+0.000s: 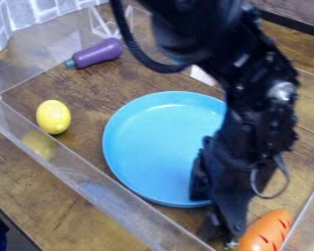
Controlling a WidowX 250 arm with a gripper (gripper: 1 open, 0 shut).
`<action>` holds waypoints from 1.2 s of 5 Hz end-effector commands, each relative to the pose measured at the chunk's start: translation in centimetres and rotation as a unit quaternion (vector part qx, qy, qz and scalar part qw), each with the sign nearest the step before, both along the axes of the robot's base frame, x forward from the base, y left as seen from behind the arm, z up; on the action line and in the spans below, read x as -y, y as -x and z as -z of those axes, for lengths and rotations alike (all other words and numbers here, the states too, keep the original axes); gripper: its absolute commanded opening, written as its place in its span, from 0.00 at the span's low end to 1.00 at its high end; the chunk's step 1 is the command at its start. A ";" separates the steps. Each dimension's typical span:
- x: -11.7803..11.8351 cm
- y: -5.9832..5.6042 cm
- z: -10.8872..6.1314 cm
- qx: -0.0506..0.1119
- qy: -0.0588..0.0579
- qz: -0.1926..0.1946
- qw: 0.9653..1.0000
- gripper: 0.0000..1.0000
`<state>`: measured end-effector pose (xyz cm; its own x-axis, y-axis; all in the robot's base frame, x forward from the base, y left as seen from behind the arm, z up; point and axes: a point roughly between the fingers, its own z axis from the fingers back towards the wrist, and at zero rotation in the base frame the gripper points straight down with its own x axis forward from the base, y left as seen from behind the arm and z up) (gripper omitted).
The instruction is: Move the carrot to the right side
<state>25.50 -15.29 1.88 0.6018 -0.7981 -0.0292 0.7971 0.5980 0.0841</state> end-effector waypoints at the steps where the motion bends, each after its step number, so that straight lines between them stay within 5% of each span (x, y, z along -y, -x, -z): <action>1: 0.9 0.1 -0.3 -0.003 0.008 0.036 0.999 1.00; 3: 2.4 -0.7 -0.3 -0.010 0.012 0.058 0.998 1.00; 6: 1.5 -2.2 -0.3 -0.019 0.022 0.139 0.990 1.00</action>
<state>27.54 -16.51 1.94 0.3728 -0.9276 -0.0254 0.9278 0.3721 0.0279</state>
